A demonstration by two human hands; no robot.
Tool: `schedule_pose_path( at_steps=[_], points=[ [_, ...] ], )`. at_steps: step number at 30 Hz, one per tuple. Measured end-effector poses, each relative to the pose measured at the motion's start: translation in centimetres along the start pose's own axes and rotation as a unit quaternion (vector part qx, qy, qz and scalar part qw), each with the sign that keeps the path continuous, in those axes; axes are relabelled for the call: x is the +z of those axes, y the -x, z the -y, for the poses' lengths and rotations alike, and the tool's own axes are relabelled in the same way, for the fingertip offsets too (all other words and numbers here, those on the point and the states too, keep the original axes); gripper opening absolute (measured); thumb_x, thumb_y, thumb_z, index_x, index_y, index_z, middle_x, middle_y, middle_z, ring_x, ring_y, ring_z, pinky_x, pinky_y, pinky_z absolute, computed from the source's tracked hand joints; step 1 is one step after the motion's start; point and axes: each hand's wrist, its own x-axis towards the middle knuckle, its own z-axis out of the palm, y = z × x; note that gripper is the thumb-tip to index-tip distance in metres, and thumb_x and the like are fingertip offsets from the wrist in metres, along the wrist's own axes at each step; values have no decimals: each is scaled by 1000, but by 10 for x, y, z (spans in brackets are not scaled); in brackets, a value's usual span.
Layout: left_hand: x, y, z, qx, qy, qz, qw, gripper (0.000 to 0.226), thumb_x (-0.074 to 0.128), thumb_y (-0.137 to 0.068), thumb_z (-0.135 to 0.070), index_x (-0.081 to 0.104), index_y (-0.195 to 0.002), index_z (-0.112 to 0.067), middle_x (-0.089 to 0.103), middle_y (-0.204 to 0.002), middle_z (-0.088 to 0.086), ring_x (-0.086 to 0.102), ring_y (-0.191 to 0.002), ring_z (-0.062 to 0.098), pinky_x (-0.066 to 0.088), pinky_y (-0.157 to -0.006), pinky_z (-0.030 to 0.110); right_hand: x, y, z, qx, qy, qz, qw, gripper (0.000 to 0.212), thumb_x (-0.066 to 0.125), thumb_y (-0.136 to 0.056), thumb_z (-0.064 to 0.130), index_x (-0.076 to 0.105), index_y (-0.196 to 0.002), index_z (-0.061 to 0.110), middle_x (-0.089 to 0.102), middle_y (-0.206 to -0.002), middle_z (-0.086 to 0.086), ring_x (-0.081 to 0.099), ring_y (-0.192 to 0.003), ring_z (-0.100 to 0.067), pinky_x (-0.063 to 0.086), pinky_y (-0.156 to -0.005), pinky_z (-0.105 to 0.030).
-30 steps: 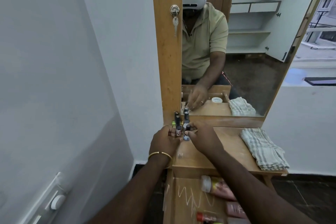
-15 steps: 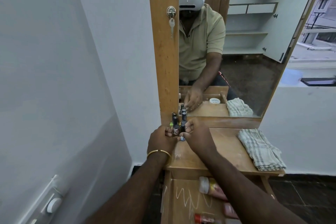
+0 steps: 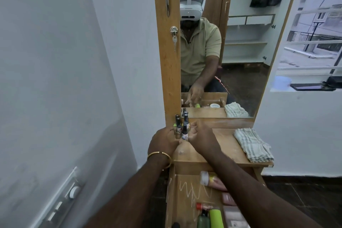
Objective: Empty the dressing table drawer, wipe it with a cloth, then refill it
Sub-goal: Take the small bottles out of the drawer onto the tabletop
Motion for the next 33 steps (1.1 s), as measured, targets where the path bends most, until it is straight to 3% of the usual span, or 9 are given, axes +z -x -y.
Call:
schedule_pose_path(
  at_steps=[4,8,13,19,24,33],
  points=[
    [-7,26,2,1,-41,16,999,46,79,-74,-29,66,-118,-23,67,-122,-2,59,-113,21,46,-95,30,-13,35,3,-33,55,27,998,35,82,-74,23,58,-98,27,60,-99,7,59,-91,-14,51,-78,-33],
    [-8,61,8,-22,-59,7,998,25,77,-75,-28,69,-98,-26,69,-108,-3,62,-101,20,43,-79,23,-12,82,-1,-31,37,82,995,23,83,-72,23,62,-82,26,64,-86,8,63,-82,-12,55,-74,-33],
    [-9,97,19,-17,-44,17,999,16,75,-78,-22,68,-92,-20,68,-99,-2,61,-93,20,41,-74,23,0,134,-10,-52,94,244,964,6,74,-83,24,71,-86,19,66,-82,6,62,-77,-8,56,-74,-32],
    [-9,118,25,-17,-39,22,999,16,75,-80,-24,68,-94,-21,67,-106,-1,62,-98,19,48,-80,26,25,157,-18,-55,177,334,924,27,69,-85,36,55,-65,27,58,-77,6,56,-73,-11,42,-62,-28],
    [-9,124,28,-16,-36,24,999,16,75,-80,-25,69,-94,-19,67,-107,-1,63,-100,19,50,-83,29,38,161,-16,-20,178,369,912,12,72,-82,32,68,-85,21,66,-93,3,62,-86,-12,44,-65,-25],
    [-5,124,37,-18,-35,26,999,14,75,-80,-25,69,-90,-18,66,-117,2,63,-100,20,52,-85,32,42,160,-13,-31,212,368,905,22,65,-86,32,69,-102,17,65,-110,-1,61,-100,-17,41,-68,-25]
  ],
)
